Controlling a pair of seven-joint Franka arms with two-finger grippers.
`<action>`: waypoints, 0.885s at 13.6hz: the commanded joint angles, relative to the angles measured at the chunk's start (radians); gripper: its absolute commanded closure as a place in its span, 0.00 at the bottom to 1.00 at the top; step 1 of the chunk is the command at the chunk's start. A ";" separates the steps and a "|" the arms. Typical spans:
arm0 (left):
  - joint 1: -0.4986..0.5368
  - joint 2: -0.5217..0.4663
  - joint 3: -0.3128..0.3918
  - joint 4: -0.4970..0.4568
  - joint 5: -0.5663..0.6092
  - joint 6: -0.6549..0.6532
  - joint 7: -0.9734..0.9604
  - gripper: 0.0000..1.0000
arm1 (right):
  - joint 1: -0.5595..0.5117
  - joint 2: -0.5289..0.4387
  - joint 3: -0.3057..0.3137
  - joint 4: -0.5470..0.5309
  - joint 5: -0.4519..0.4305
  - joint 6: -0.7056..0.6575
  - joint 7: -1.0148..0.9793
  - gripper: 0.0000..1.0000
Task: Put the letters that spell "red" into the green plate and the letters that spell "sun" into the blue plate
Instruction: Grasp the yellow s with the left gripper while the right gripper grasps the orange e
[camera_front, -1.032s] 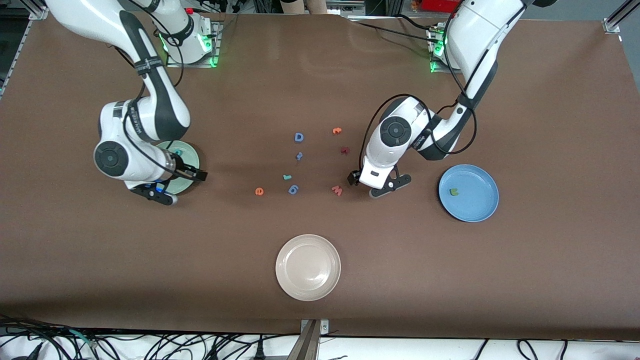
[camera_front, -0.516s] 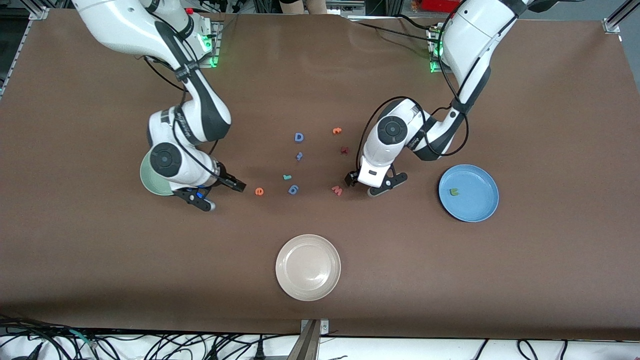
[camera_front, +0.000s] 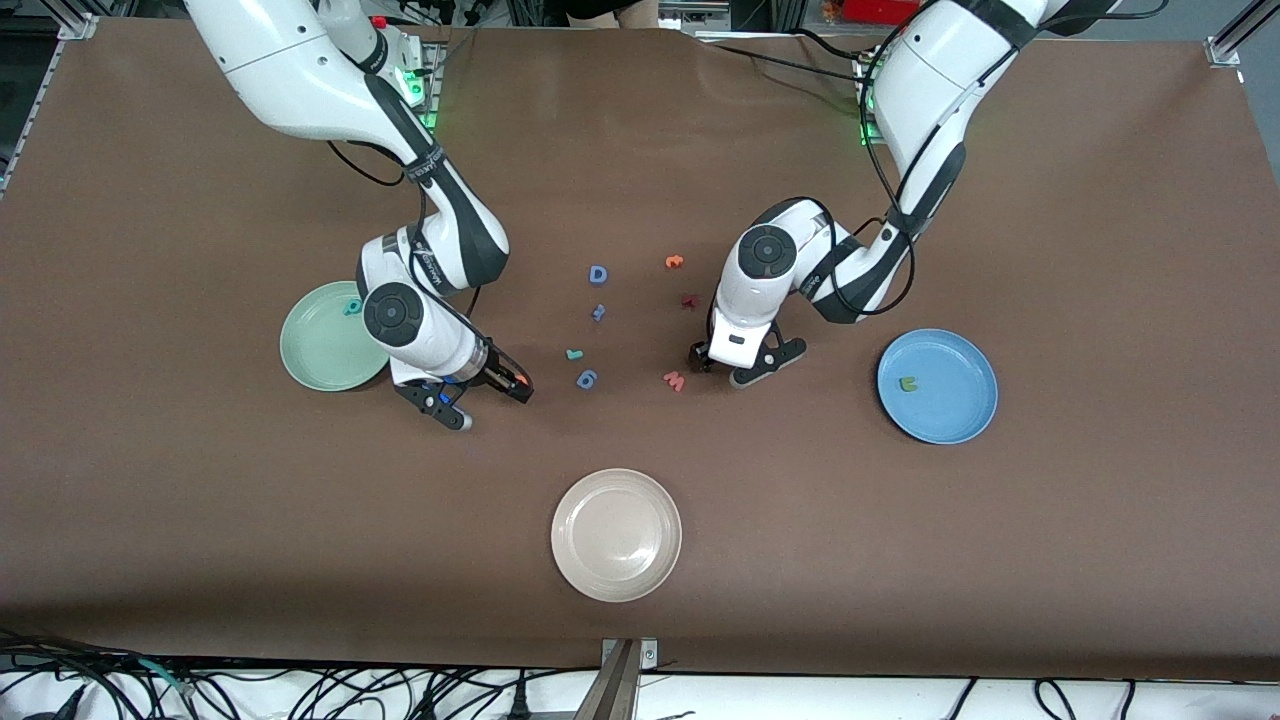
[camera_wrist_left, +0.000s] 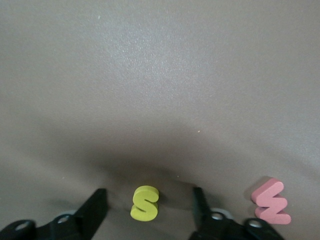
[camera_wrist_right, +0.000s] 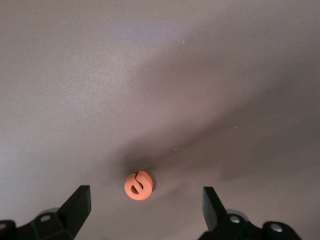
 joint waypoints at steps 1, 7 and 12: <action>-0.002 -0.007 0.002 -0.013 0.035 0.015 -0.069 0.79 | 0.007 0.043 0.000 0.024 0.009 0.040 0.013 0.01; -0.004 -0.007 0.002 -0.012 0.050 0.007 -0.055 1.00 | 0.029 0.069 0.000 0.022 0.007 0.096 0.049 0.32; 0.102 -0.045 -0.019 0.077 0.027 -0.280 0.191 1.00 | 0.021 0.069 -0.001 0.021 0.006 0.092 0.036 0.96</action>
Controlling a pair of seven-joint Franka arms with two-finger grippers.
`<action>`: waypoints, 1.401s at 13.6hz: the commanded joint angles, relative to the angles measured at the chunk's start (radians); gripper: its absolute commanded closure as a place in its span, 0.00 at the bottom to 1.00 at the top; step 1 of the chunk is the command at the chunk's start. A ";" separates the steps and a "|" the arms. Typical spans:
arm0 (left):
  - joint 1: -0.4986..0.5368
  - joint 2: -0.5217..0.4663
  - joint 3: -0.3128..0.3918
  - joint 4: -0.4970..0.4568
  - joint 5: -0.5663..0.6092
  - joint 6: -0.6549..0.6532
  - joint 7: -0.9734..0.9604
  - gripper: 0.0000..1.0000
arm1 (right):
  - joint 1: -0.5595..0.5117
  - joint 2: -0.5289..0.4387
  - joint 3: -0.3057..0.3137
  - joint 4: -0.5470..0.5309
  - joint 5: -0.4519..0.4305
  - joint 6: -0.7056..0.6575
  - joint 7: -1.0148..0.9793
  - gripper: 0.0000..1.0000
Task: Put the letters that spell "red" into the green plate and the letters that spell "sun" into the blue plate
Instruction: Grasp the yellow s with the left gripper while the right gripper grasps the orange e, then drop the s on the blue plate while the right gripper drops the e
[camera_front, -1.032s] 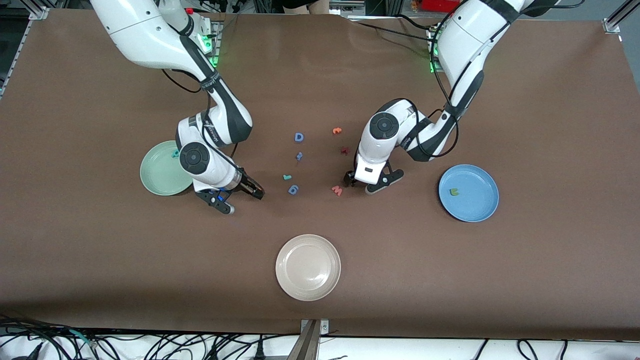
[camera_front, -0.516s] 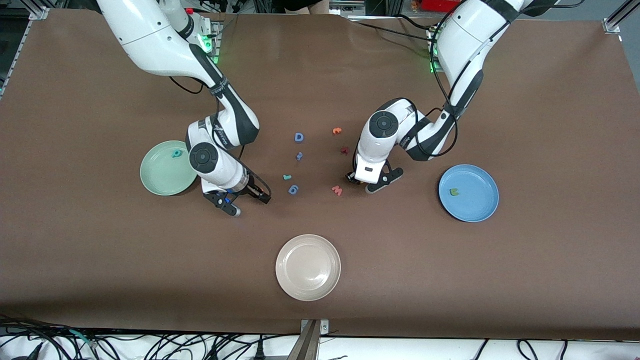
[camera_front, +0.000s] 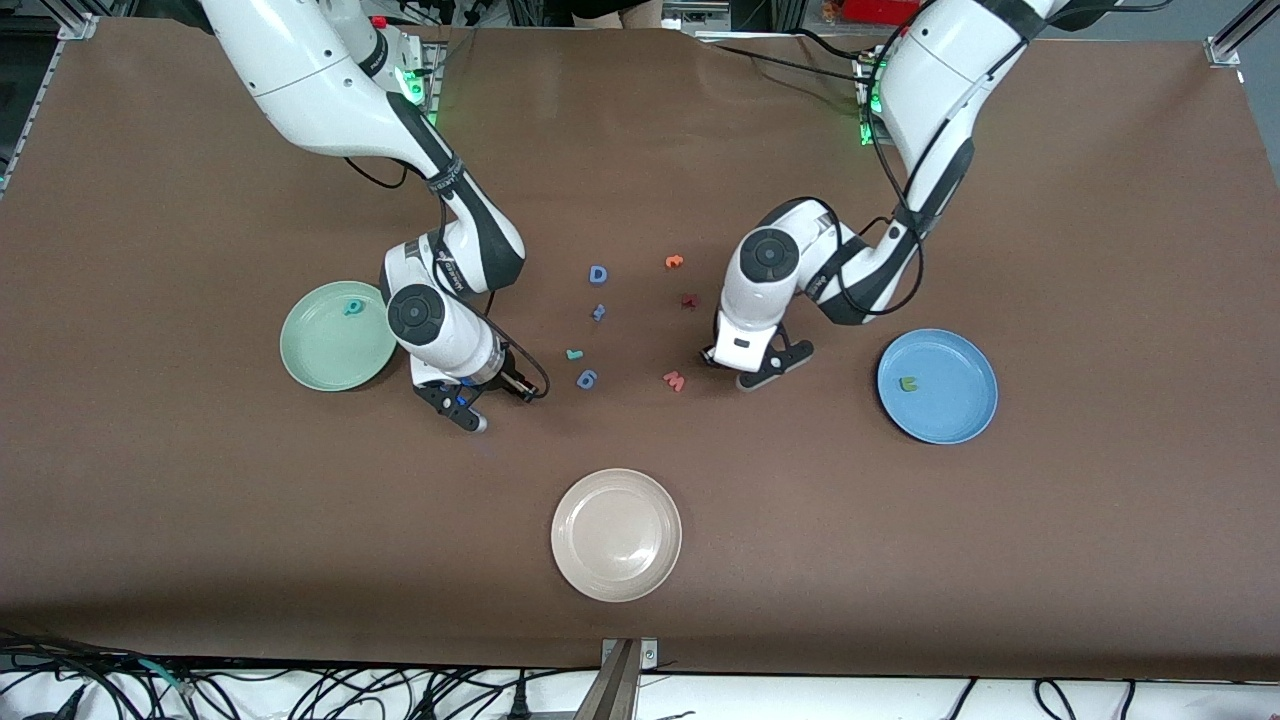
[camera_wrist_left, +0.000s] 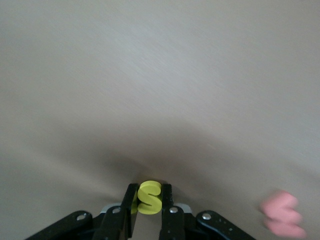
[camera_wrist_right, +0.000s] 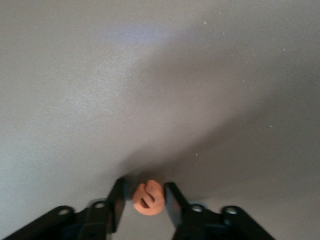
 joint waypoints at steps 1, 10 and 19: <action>0.106 -0.027 -0.028 0.063 -0.002 -0.193 0.185 1.00 | -0.003 0.016 0.001 0.014 0.007 0.002 -0.005 0.99; 0.404 -0.072 -0.033 0.099 -0.049 -0.359 0.685 1.00 | -0.130 -0.109 -0.017 0.115 -0.002 -0.427 -0.152 1.00; 0.441 -0.067 -0.112 0.079 -0.106 -0.352 0.703 0.00 | -0.159 -0.174 -0.309 -0.021 -0.004 -0.633 -0.700 1.00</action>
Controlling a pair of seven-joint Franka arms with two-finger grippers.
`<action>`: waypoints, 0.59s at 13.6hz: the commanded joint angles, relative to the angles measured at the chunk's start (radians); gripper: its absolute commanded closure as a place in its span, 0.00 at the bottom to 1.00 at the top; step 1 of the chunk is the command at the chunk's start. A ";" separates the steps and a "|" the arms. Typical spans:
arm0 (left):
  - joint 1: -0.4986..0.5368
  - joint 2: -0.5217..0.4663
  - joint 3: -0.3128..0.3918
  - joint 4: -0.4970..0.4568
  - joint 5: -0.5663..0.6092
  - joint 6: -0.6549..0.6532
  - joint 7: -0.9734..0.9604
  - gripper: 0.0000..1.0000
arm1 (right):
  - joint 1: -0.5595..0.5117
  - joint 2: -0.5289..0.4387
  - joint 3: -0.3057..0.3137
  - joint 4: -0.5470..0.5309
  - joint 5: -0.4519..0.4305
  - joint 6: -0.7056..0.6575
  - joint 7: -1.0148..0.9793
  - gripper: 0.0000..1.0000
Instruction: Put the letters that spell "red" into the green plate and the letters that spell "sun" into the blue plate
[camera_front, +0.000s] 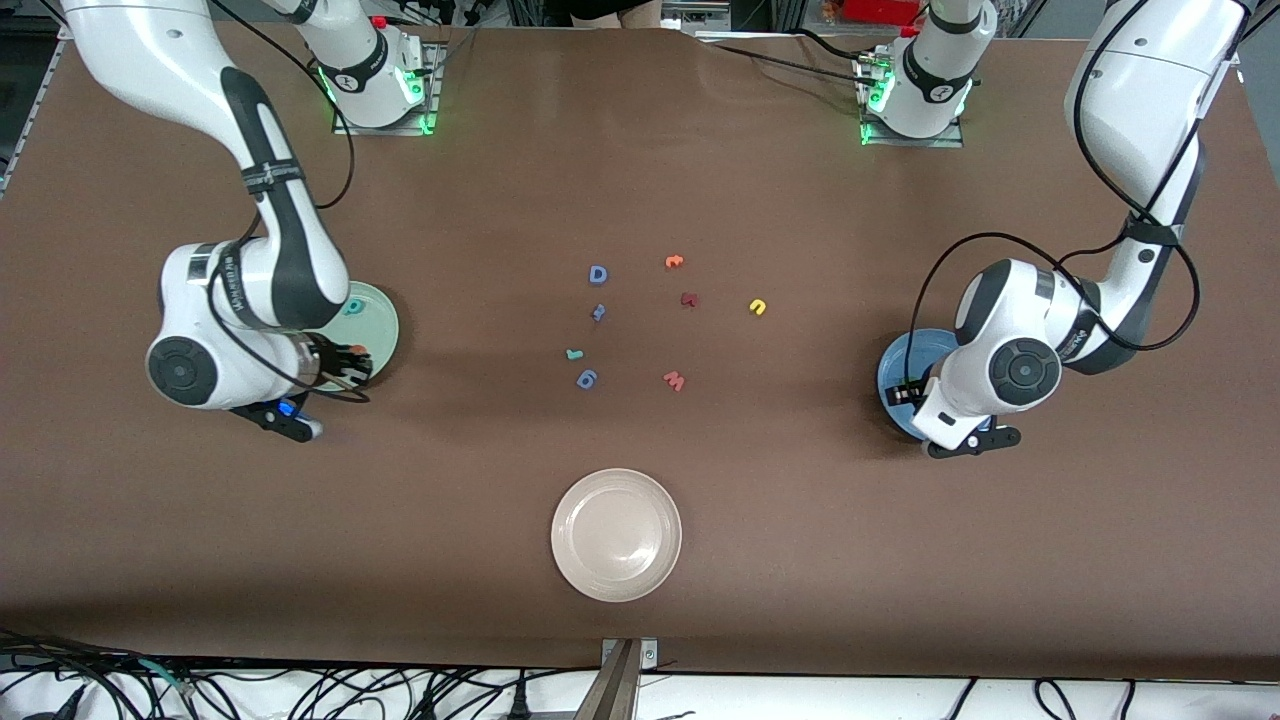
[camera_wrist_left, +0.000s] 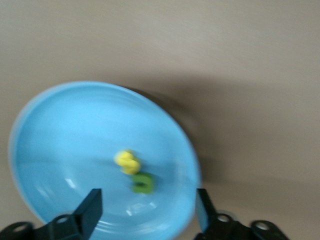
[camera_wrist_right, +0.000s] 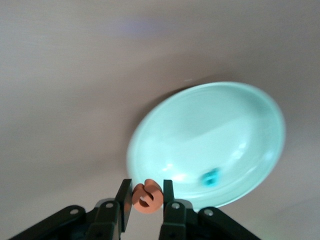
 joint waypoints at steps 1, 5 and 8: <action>0.005 -0.016 -0.087 -0.019 -0.044 -0.009 -0.077 0.00 | 0.006 -0.015 -0.084 -0.111 0.001 0.031 -0.169 1.00; 0.005 -0.046 -0.210 -0.134 -0.042 0.138 -0.263 0.00 | -0.010 0.001 -0.123 -0.243 0.011 0.200 -0.279 0.99; -0.009 -0.077 -0.255 -0.268 0.000 0.287 -0.395 0.00 | -0.010 0.005 -0.123 -0.254 0.011 0.214 -0.279 0.48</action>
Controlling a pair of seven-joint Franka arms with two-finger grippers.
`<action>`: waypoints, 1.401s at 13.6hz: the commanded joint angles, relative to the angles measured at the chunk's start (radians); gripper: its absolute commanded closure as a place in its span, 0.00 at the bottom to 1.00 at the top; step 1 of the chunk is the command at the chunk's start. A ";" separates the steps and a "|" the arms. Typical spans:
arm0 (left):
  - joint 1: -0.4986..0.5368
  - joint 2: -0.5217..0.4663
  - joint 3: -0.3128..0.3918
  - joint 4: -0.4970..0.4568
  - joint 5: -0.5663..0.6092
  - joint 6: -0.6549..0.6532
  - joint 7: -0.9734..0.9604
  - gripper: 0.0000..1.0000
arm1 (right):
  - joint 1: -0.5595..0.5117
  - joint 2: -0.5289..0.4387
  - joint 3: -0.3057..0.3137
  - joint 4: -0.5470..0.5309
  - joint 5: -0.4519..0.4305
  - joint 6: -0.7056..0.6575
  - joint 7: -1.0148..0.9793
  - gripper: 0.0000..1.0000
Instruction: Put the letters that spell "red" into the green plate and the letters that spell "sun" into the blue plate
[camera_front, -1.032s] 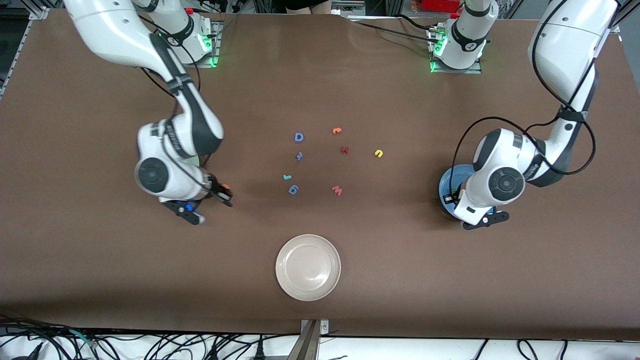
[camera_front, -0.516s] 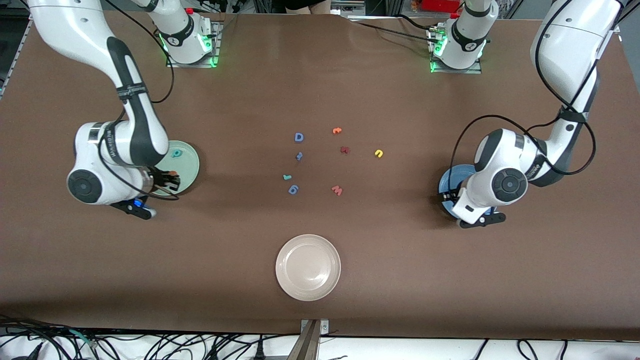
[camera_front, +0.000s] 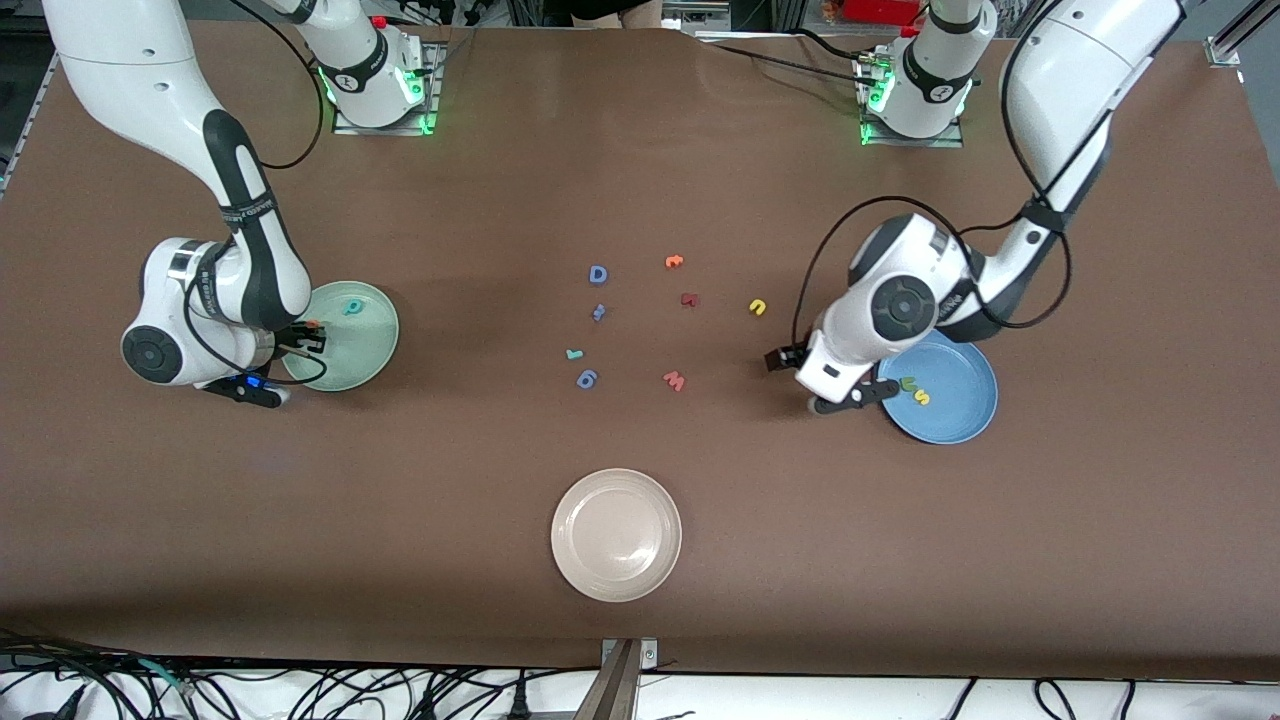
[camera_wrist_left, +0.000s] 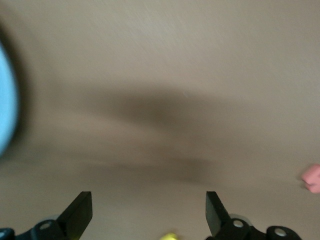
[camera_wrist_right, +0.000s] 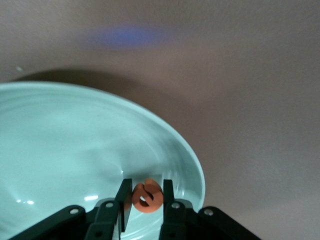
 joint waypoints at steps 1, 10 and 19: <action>0.001 -0.080 -0.015 -0.175 0.056 0.147 -0.109 0.00 | -0.002 -0.021 0.002 -0.015 0.010 0.012 -0.022 0.01; -0.031 -0.088 -0.067 -0.304 0.302 0.217 -0.413 0.00 | 0.009 -0.101 0.259 0.073 0.012 -0.048 0.448 0.01; -0.065 -0.063 -0.064 -0.313 0.305 0.284 -0.471 0.01 | 0.140 0.023 0.425 0.136 0.010 0.200 1.166 0.01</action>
